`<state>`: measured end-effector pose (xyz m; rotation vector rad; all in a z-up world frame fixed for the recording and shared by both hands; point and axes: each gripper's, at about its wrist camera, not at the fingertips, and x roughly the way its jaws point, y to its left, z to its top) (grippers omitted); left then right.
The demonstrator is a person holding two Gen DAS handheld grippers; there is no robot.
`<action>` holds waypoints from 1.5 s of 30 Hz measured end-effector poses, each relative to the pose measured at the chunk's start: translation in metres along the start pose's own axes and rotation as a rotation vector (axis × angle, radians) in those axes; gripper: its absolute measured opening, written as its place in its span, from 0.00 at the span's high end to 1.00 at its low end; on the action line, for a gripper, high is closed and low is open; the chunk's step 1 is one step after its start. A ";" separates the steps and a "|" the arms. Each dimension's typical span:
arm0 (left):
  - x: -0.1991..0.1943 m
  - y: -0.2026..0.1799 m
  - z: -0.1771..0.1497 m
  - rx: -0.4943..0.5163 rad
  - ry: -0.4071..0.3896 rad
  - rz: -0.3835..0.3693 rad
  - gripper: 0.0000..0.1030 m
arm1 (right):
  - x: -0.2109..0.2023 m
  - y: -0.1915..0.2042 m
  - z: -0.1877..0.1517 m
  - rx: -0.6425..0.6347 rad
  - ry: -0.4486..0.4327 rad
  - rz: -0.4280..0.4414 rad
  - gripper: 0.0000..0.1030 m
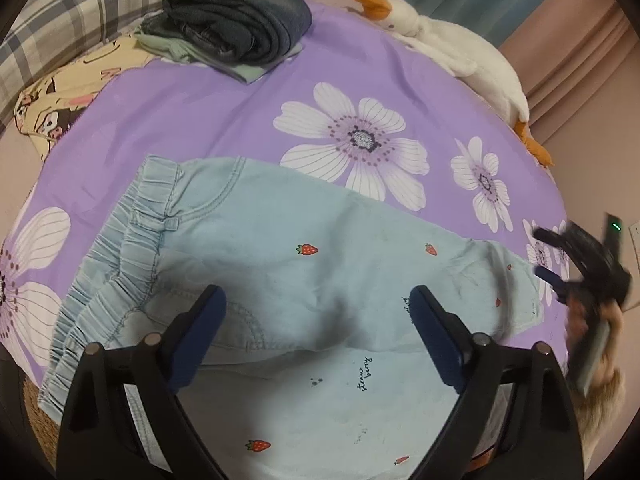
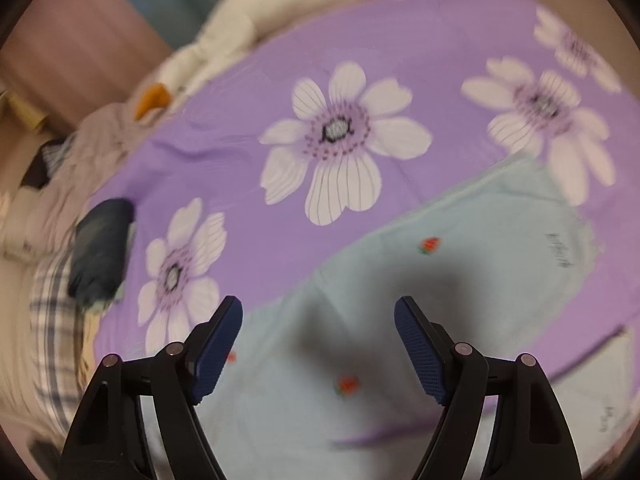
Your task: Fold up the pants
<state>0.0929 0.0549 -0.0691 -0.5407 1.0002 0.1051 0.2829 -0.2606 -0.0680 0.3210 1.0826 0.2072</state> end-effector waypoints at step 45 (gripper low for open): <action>0.025 -0.011 0.010 -0.112 0.087 -0.117 0.91 | -0.097 -0.162 -0.167 0.176 -0.110 0.140 0.91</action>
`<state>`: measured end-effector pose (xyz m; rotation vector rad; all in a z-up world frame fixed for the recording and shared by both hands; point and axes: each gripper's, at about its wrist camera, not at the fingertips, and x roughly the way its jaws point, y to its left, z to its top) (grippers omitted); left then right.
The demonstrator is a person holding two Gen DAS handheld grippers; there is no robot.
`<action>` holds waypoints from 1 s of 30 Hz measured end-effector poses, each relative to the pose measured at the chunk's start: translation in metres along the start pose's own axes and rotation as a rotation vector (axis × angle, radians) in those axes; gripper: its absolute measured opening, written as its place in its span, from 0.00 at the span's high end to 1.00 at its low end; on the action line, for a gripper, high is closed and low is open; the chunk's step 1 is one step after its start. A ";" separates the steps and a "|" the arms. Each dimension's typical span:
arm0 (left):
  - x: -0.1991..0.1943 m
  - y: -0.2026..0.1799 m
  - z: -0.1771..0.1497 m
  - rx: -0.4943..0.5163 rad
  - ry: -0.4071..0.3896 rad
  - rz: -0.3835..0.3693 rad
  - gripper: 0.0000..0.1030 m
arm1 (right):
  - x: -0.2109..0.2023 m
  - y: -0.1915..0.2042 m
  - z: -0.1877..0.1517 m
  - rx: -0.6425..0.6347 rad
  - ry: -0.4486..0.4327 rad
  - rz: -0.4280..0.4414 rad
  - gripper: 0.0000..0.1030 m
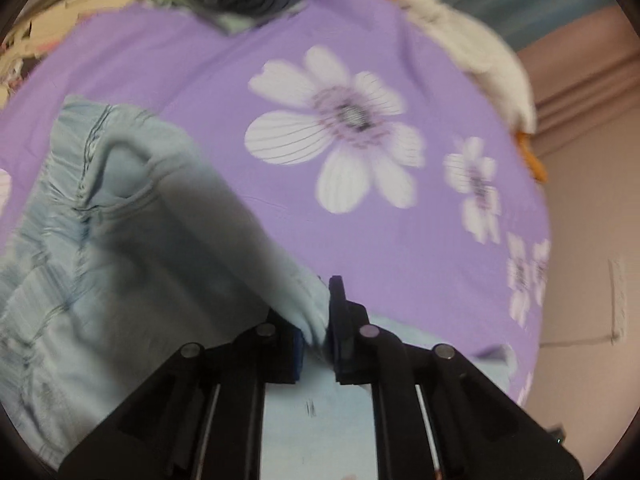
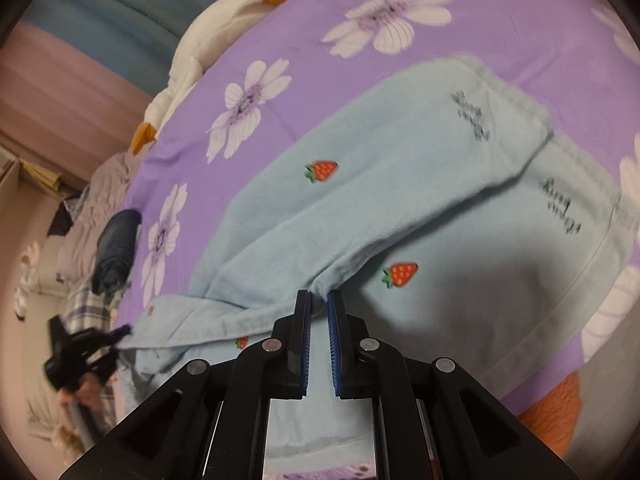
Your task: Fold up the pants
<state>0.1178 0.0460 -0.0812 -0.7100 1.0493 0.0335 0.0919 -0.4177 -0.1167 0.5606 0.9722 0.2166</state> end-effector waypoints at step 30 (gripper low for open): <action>-0.077 0.140 -0.099 -0.165 0.003 0.079 0.53 | -0.025 -0.068 -0.012 0.152 -0.045 -0.148 0.74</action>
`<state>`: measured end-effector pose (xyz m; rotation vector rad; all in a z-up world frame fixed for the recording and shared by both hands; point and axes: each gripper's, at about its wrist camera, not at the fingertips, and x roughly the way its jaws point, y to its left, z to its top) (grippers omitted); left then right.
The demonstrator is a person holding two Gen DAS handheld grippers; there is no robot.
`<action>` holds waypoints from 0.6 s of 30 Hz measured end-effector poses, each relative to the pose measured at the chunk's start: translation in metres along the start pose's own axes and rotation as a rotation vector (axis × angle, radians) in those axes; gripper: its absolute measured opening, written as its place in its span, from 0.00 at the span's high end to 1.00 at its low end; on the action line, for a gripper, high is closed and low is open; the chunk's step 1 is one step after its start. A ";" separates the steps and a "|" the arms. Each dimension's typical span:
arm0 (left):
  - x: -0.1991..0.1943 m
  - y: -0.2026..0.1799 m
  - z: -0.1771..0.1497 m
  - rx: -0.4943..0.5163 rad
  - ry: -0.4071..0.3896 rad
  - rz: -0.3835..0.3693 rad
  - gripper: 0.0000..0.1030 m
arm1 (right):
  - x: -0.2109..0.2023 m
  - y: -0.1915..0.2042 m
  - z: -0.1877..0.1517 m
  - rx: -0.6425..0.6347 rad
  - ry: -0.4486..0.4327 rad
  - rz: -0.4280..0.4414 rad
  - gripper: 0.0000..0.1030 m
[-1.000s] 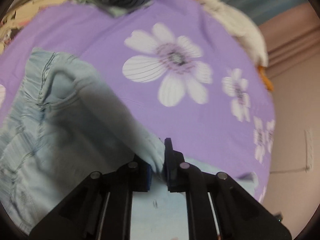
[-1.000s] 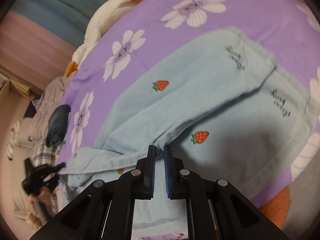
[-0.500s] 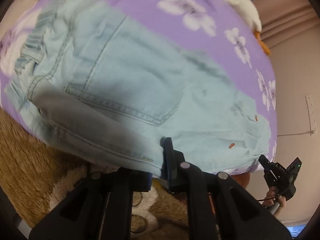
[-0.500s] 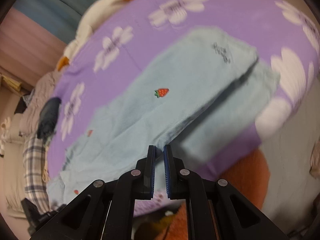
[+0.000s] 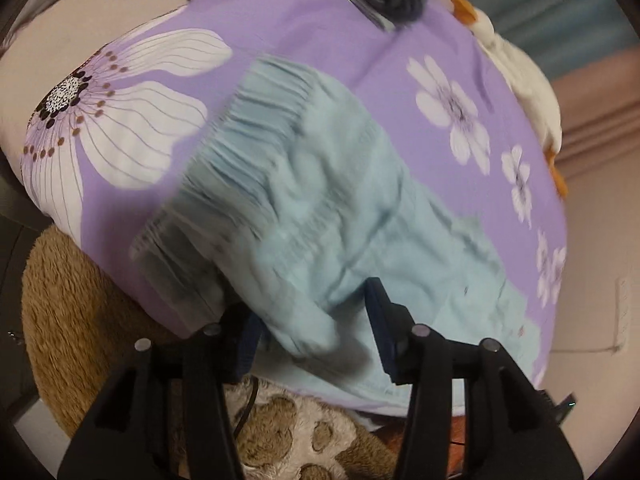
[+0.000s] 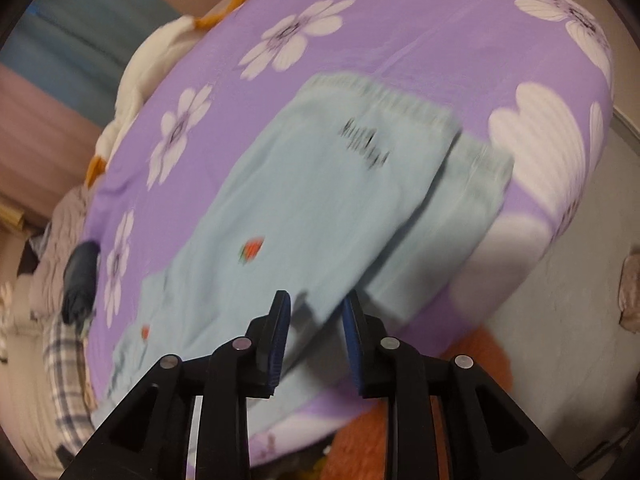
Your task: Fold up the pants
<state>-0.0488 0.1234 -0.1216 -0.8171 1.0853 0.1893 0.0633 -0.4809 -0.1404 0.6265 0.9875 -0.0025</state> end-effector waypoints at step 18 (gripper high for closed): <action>-0.031 -0.007 0.020 0.102 -0.045 -0.010 0.88 | -0.042 0.001 0.058 0.010 -0.215 -0.076 0.97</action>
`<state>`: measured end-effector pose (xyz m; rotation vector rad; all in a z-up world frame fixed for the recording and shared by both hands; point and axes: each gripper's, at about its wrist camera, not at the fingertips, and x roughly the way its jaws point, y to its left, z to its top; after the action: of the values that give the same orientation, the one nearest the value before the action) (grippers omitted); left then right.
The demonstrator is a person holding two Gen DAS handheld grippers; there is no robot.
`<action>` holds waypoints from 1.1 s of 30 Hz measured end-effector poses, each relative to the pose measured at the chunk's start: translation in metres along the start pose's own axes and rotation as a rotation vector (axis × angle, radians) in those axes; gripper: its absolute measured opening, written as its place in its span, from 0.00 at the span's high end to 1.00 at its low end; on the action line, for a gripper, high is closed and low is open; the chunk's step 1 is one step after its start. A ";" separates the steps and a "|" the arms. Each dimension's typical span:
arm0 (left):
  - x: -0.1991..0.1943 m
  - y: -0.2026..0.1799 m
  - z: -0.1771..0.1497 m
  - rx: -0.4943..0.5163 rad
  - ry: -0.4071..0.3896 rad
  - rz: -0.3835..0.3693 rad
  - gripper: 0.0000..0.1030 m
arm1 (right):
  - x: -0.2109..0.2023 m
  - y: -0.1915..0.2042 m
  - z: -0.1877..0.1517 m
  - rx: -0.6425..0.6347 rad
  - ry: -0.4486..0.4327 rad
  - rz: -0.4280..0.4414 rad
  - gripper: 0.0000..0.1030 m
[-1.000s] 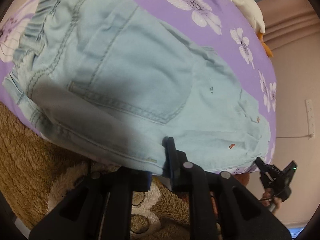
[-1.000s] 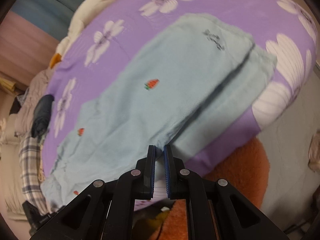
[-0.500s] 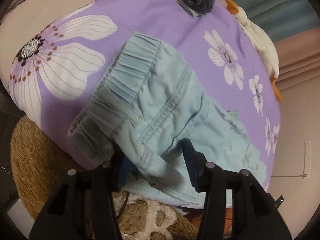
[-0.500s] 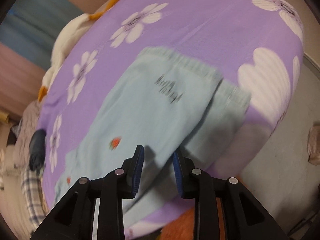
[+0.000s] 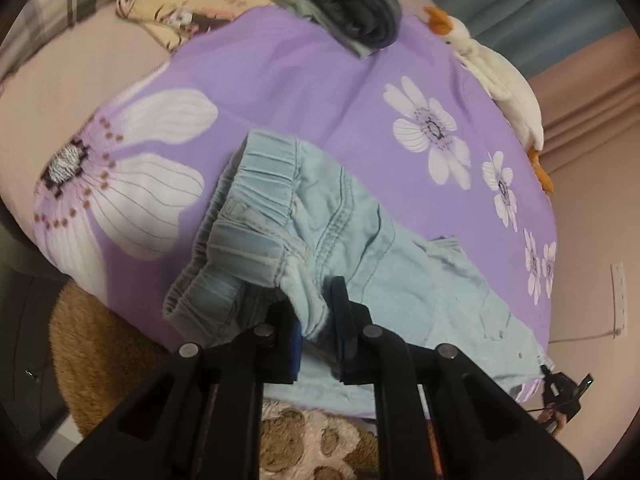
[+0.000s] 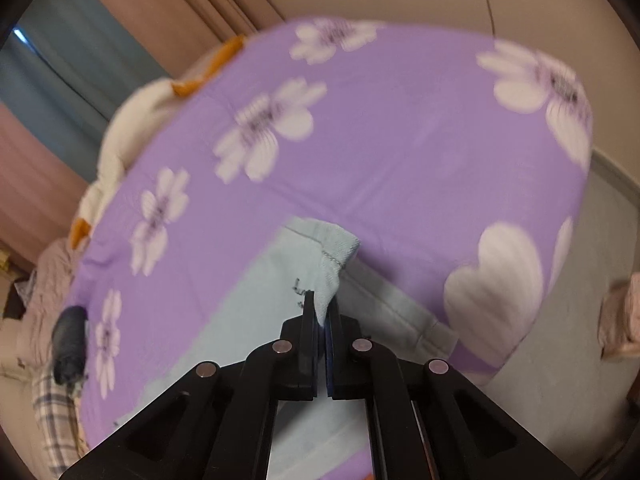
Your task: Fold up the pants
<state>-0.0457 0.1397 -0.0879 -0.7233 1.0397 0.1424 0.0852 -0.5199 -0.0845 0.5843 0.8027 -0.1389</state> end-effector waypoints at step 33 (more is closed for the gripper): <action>-0.014 0.007 0.030 0.093 -0.106 0.041 0.27 | 0.038 0.198 -0.080 -0.572 0.283 0.159 0.57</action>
<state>-0.0338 0.1660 -0.0707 -0.6044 0.9536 0.1649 0.1267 -0.3080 -0.0681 0.1223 1.0130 0.3200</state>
